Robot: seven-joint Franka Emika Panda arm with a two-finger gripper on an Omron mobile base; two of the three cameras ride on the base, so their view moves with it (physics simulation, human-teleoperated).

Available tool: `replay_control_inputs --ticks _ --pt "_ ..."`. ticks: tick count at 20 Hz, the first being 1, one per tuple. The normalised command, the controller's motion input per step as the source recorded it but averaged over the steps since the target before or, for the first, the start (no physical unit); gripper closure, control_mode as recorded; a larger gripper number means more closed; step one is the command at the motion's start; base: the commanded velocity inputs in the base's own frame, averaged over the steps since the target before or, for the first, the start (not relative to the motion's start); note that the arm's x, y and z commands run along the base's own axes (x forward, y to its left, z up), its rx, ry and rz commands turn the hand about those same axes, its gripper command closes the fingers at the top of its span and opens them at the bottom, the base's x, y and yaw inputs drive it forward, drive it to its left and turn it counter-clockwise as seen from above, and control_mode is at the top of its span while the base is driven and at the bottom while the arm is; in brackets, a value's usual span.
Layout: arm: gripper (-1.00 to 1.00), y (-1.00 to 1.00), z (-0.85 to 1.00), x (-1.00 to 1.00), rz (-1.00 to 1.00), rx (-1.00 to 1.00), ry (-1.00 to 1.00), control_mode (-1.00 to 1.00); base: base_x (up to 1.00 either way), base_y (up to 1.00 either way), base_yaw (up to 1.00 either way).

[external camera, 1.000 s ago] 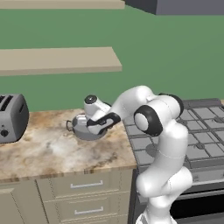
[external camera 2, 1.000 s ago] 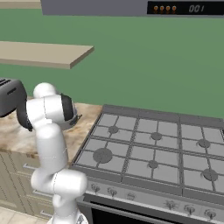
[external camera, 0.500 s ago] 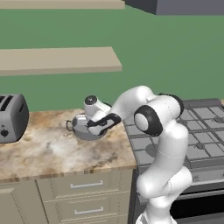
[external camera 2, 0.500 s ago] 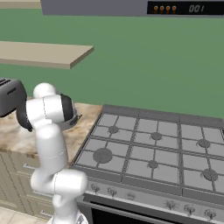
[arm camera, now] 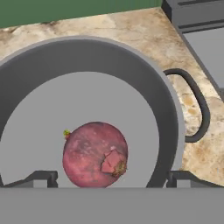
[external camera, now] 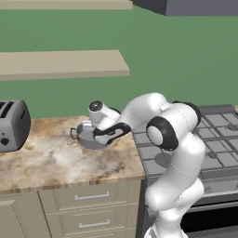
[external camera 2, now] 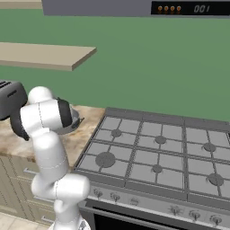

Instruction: Turn on the sink faucet. Then move the onion from the counter to the sink. Turn off the sink. Move the vegetable from the sink to the pot next to the stove. Finally move the pot to the front left burner.

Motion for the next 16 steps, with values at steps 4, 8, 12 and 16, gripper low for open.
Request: replay_control_inputs --ticks 4,8,12,16 --pt "-1.0 -0.25 0.09 -0.38 -0.14 0.02 -0.02 -1.0 0.0 0.0 0.0" --pt "-1.0 -0.34 0.13 -0.24 -0.14 0.03 -0.02 -1.0 0.0 0.0 0.0" --pt "-1.0 -0.37 0.17 -0.06 -0.12 0.01 -0.03 -1.0 0.0 0.0 0.0" --pt "-1.0 -0.26 0.07 0.0 -0.11 0.02 0.0 -1.0 0.0 0.0 0.0"
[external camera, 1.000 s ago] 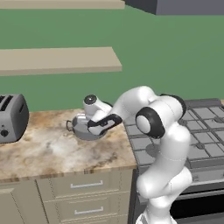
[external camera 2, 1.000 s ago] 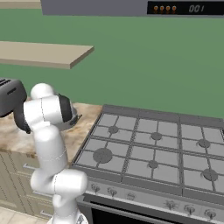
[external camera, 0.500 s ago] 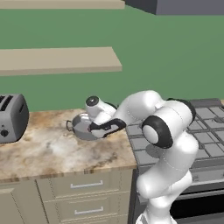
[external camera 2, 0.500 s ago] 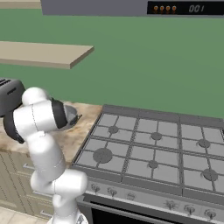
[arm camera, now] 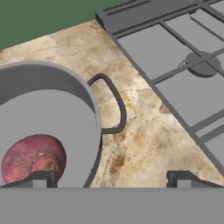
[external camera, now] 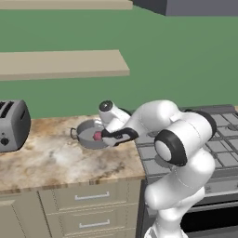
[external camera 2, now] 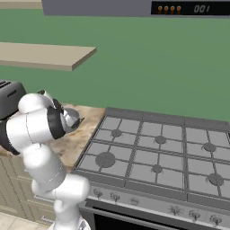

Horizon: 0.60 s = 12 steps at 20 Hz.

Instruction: Turn on the sink faucet. Then move the onion from the counter to the sink. Turn off the sink. Move the vegetable from the sink to the pot next to the stove. Finally move the pot to the front left burner.

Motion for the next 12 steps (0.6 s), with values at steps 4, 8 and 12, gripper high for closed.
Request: replay_control_inputs --ticks 4,8,12 --pt "-1.0 -0.04 0.0 0.11 -0.07 0.07 0.0 -1.0 0.0 0.0 0.0" --pt "-1.0 -0.03 -0.01 0.15 -0.06 0.11 0.0 -1.0 0.0 0.0 0.0" --pt "-1.0 0.0 -0.05 0.26 -0.05 0.08 0.01 -1.0 0.0 0.0 0.0"
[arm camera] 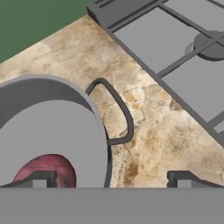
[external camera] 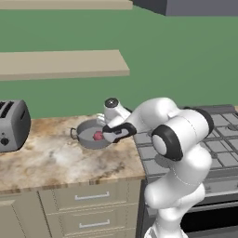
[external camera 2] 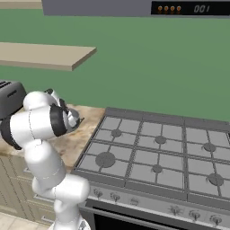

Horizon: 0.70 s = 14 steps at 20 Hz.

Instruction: Turn on the sink faucet. Then move the onion from the counter to the sink. Turn off the sink. Move the vegetable from the sink to the pot next to the stove. Finally move the pot to the front left burner.

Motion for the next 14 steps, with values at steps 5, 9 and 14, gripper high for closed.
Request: replay_control_inputs --ticks 5,9,14 --pt "-1.0 0.0 -0.12 0.17 -0.03 0.03 0.05 -1.0 0.0 0.0 0.0" --pt "-1.0 0.0 -0.11 0.05 -0.04 0.03 0.11 -1.0 0.0 0.0 0.0" --pt "-1.0 0.0 -0.07 0.15 -0.05 0.02 0.1 -1.0 0.0 0.0 0.0"
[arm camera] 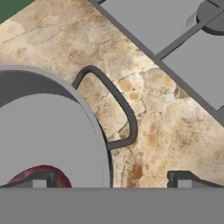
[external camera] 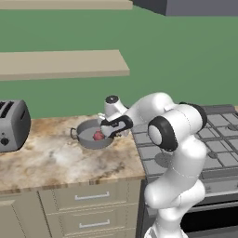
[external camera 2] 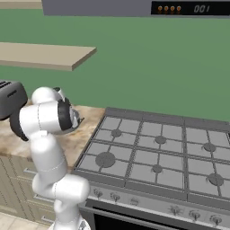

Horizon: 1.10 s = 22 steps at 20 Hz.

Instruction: Turn on the sink faucet. Then move the onion from the counter to the sink. Turn off the sink. Move the vegetable from the sink to the pot next to the stove. Finally move the pot to the front left burner.

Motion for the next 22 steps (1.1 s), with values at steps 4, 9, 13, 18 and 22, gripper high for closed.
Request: replay_control_inputs --ticks 4,9,13,18,22 --pt "-1.0 0.0 -0.11 0.2 -0.06 0.01 0.06 -1.0 0.0 0.0 0.0" --pt "-1.0 0.04 -0.17 0.07 -0.07 0.0 0.01 -1.0 0.0 0.0 0.0" --pt "-1.0 0.1 -0.18 0.0 -0.07 0.0 0.0 -1.0 0.0 0.0 0.0" --pt "-1.0 0.06 -0.15 0.0 -0.08 0.02 0.0 -1.0 0.0 0.0 0.0" --pt "-1.0 0.02 -0.14 0.0 -0.07 0.03 0.0 -1.0 0.0 0.0 0.0"
